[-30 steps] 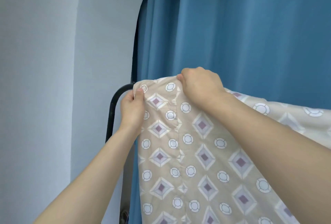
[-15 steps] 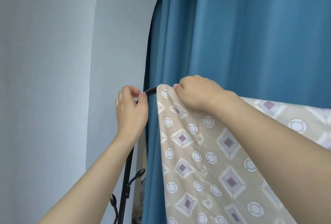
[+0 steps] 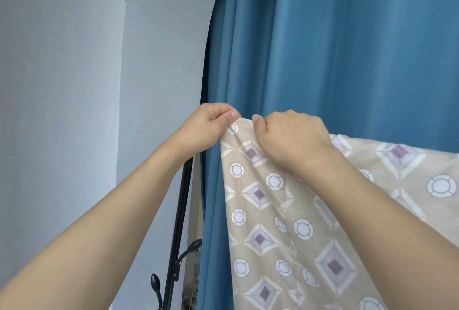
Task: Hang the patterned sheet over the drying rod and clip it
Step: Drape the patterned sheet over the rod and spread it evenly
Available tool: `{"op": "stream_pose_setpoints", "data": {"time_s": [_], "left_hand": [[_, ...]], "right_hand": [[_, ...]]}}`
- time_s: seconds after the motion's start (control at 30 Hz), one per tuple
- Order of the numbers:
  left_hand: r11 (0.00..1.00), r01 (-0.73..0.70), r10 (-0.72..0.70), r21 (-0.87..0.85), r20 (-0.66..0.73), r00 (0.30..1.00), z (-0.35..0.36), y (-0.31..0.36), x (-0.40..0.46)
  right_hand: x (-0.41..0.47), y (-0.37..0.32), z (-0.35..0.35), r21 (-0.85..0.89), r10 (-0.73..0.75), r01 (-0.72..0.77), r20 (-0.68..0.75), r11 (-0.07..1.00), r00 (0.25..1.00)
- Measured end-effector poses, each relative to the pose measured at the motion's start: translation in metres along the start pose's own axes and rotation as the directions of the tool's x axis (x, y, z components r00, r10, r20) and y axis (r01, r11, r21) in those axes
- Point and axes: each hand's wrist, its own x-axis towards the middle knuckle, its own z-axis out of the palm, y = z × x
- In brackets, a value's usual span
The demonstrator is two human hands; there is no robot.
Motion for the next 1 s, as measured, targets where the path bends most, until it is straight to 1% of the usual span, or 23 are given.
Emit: {"op": "stream_pose_setpoints", "data": {"time_s": [0.07,0.17,0.23,0.37,0.47,0.57,0.67,0.83,0.9,1.0], "left_hand": [[1.000,-0.005,0.005,-0.002,0.004,1.000,-0.001,-0.002,0.004],[1.000,-0.009,0.010,-0.024,0.031,0.999,-0.002,-0.008,0.011],[0.998,-0.002,0.008,-0.067,0.091,0.996,-0.003,-0.013,0.015],[0.976,0.034,0.020,-0.213,0.247,0.969,-0.010,-0.026,0.017],[0.971,0.009,0.064,-0.240,0.296,0.953,-0.013,-0.031,0.016],[0.956,-0.012,0.108,-0.294,0.313,0.944,-0.017,-0.032,0.016],[0.956,-0.070,0.155,-0.284,0.287,0.945,-0.020,-0.040,0.019],[0.956,-0.078,0.162,-0.284,0.287,0.944,-0.019,-0.042,0.019],[0.956,-0.097,0.176,-0.278,0.279,0.944,-0.016,-0.039,0.018],[0.956,-0.119,0.201,-0.267,0.303,0.932,-0.012,-0.037,0.019]], "right_hand": [[0.000,-0.005,0.007,-0.029,0.019,-0.021,-0.079,0.999,0.997],[0.002,-0.008,0.014,-0.062,0.081,-0.091,-0.148,0.994,0.986],[0.002,-0.010,0.017,-0.087,0.127,-0.145,-0.186,0.986,0.974],[0.002,-0.015,0.025,-0.137,0.227,-0.271,-0.273,0.953,0.935],[0.004,-0.021,0.032,-0.187,0.286,-0.363,-0.342,0.913,0.895],[0.006,-0.028,0.035,-0.215,0.315,-0.420,-0.393,0.882,0.864],[0.008,-0.032,0.034,-0.221,0.340,-0.451,-0.403,0.865,0.850],[0.004,-0.033,0.031,-0.236,0.348,-0.471,-0.418,0.850,0.839],[0.002,-0.028,0.027,-0.224,0.343,-0.448,-0.387,0.866,0.856],[-0.001,-0.021,0.018,-0.189,0.358,-0.421,-0.296,0.887,0.886]]}}
